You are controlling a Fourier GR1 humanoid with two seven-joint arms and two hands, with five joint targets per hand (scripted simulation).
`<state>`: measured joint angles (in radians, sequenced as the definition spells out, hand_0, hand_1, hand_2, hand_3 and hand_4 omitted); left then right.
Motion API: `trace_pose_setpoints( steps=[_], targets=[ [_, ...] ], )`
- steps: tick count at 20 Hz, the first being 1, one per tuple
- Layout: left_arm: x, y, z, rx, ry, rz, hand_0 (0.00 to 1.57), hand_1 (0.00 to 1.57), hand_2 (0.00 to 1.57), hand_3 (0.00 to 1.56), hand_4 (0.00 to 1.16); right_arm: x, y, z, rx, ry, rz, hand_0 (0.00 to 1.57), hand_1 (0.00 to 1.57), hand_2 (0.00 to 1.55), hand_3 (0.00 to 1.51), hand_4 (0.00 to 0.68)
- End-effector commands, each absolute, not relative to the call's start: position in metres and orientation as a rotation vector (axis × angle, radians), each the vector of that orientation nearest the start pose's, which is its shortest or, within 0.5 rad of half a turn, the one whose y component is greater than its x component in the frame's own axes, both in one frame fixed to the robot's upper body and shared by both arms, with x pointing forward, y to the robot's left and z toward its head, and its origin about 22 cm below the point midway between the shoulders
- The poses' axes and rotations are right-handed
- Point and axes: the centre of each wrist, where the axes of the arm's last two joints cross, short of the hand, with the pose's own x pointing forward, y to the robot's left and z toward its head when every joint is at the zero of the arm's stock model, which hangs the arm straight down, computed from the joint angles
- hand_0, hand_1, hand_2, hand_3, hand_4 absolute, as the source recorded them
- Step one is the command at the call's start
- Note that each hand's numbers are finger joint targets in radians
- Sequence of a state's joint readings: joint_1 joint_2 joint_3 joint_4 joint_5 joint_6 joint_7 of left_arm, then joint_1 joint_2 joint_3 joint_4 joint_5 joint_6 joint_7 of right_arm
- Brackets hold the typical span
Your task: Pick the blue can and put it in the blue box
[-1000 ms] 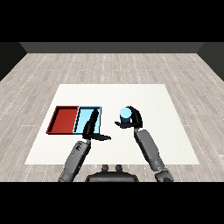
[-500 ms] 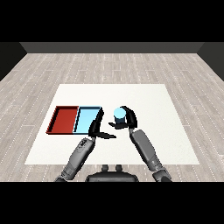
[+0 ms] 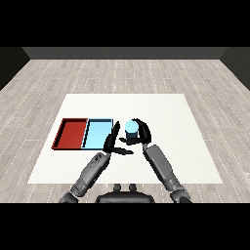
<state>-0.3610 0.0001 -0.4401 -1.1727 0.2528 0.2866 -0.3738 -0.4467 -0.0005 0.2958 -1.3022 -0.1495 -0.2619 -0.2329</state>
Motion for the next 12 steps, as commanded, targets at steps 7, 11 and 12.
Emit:
trace_pose_setpoints(
  steps=[7,11,12],
  targets=[
    [0.299,0.082,-0.023,-0.285,-1.760,-0.116,0.00,0.00,0.00,0.00,0.00,0.318,-0.088,0.036,0.261,-1.882,0.155,1.45,1.45,1.46,1.37,0.555],
    [0.297,0.067,-0.018,-0.270,-1.762,-0.140,0.00,0.00,0.00,0.00,0.00,0.326,-0.086,0.052,0.267,-1.911,0.157,1.42,1.42,1.45,1.37,0.557],
    [0.282,0.067,-0.014,-0.272,-1.754,-0.146,0.00,0.00,0.00,0.00,0.00,0.318,-0.086,0.037,0.309,-1.916,0.145,1.42,1.42,1.46,1.36,0.559]
  ],
)
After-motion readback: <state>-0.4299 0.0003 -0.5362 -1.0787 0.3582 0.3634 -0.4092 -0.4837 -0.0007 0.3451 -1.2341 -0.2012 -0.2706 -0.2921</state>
